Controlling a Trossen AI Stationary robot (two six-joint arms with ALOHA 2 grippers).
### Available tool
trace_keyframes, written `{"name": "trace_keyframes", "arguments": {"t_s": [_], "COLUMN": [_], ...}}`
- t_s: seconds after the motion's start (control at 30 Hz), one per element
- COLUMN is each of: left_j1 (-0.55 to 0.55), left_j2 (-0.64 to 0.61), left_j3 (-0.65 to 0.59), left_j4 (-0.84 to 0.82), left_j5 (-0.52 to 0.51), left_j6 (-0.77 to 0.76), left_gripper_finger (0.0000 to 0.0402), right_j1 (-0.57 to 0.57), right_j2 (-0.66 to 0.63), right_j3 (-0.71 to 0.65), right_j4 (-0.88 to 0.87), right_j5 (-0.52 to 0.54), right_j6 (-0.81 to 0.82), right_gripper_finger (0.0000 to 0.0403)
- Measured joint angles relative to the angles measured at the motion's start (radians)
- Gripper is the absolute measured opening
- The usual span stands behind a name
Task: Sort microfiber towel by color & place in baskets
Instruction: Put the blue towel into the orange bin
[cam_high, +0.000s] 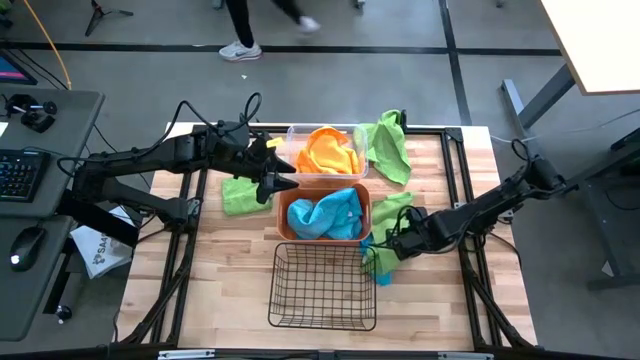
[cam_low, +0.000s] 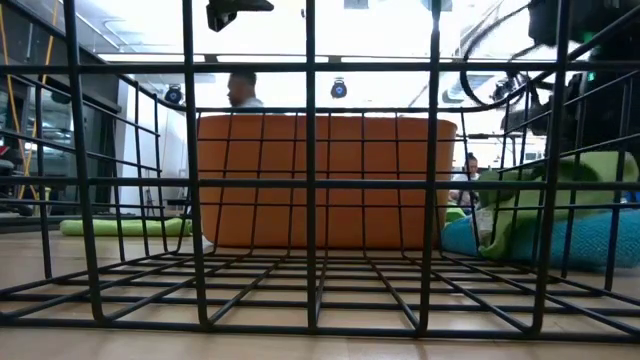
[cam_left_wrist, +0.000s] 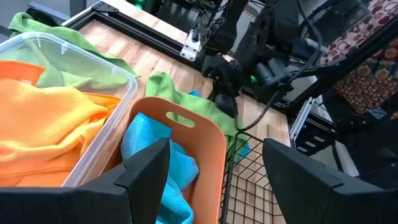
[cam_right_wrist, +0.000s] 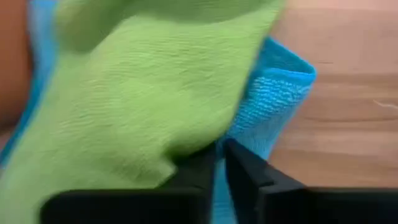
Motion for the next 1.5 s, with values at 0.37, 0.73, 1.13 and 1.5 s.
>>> {"name": "trace_keyframes", "arguments": {"t_s": [0.37,0.73,1.13,1.5], "left_j1": [0.0,0.001,0.0,0.0], "left_j2": [-0.048,-0.045,-0.045,-0.045], "left_j3": [0.002,0.002,0.001,0.001], "left_j4": [0.291,0.201,0.18,0.18], "left_j5": [0.083,0.082,0.046,-0.007], "left_j6": [-0.024,0.006,-0.019,-0.043], "left_gripper_finger": [0.0245,0.0245,0.0245,0.0245], "right_j1": [0.082,0.136,0.213,0.154], "right_j2": [-0.073,-0.069,-0.069,-0.07], "right_j3": [0.609,0.499,0.097,-0.041], "right_j4": [-0.654,-0.548,-0.096,0.037], "right_j5": [0.168,-0.033,-0.173,-0.088], "right_j6": [-0.193,-0.328,-0.424,-0.696], "right_gripper_finger": [0.0002,0.0015,0.0184,0.0314]}}
